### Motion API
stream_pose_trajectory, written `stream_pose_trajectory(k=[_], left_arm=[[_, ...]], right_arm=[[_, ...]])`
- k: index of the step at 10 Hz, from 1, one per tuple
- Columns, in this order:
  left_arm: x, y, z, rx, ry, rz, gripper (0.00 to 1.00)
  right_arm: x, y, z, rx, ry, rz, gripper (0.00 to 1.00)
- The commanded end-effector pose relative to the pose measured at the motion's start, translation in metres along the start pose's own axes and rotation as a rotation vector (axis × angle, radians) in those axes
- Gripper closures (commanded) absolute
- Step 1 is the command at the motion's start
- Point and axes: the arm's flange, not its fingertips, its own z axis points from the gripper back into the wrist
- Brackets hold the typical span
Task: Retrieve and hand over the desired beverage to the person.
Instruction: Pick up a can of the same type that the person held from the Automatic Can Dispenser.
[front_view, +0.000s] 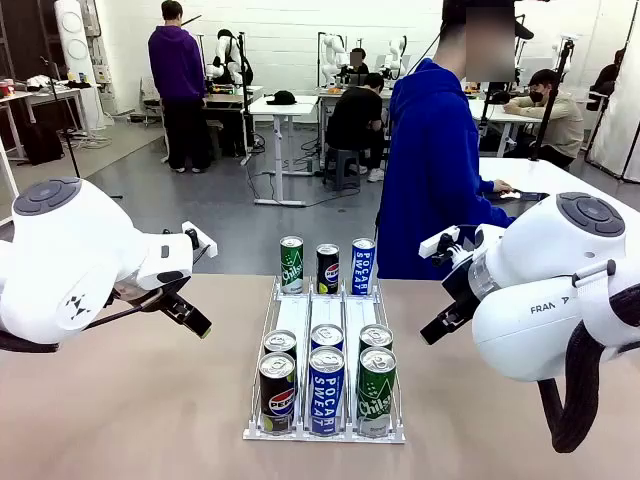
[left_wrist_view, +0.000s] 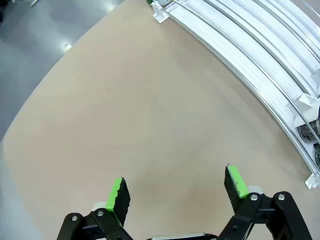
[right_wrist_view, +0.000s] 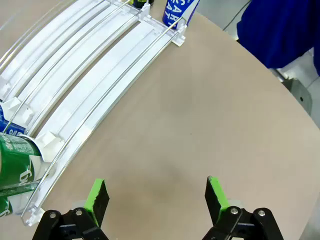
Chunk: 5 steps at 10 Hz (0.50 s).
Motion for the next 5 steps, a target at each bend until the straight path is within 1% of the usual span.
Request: stream_pose_trajectory(k=[1,5], left_arm=[[0.0,-0.0001,0.0,0.0,0.0,0.0,0.0],[0.0,-0.0001,0.0,0.0,0.0,0.0,0.0]], right_arm=[[0.0,0.0,0.0,0.0,0.0,0.0,0.0],[0.0,0.0,0.0,0.0,0.0,0.0,0.0]])
